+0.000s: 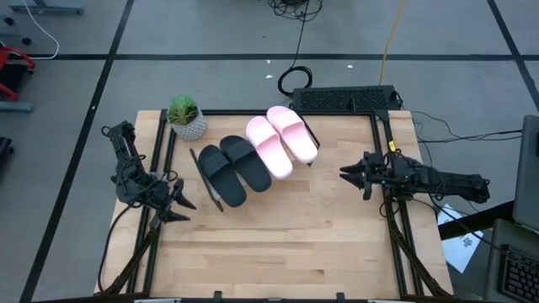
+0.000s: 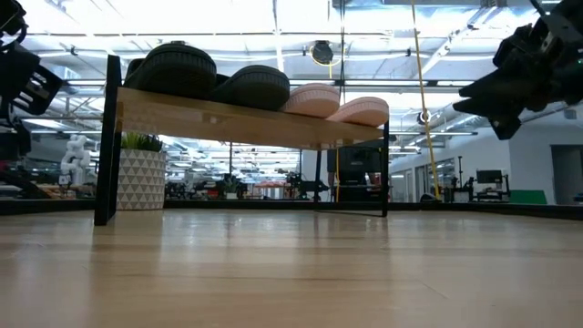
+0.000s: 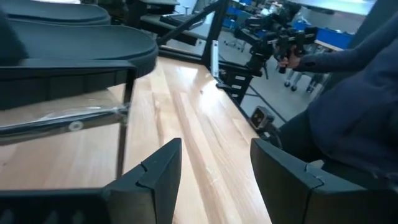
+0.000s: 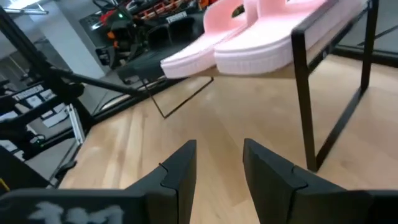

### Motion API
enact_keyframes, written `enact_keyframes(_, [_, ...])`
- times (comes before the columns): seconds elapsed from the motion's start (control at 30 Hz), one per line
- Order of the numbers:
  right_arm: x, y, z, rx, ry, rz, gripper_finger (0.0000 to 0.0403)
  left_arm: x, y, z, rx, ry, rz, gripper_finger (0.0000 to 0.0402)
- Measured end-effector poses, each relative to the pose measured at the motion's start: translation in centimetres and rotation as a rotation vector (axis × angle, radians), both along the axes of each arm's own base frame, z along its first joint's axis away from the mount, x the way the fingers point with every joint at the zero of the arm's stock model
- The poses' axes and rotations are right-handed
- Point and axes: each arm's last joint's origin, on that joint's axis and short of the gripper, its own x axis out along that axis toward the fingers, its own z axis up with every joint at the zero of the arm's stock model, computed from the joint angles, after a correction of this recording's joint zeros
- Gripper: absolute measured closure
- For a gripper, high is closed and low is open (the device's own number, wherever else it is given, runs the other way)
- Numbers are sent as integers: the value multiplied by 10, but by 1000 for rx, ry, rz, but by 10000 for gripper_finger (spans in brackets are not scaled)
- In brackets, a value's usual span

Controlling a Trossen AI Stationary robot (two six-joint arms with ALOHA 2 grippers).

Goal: Pick and place slides into the shelf
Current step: Return to Home Position

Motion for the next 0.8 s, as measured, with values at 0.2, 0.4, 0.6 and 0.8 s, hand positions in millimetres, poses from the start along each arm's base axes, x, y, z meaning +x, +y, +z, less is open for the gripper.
enact_keyframes(0.2, [5, 0, -11, 11, -39, -1, 282, 0, 0, -1, 10, 0, 17, 211])
enact_keyframes(0.4, [7, 0, -10, -42, -88, 9, 282, 0, 2, -2, 27, 6, 48, 211])
enact_keyframes(0.6, [9, -2, -12, -112, -59, -24, 282, 0, 2, -2, 48, -4, 59, 211])
enact_keyframes(0.8, [12, -2, -18, -164, 24, -29, 282, 0, 3, -2, 112, -28, 73, 211])
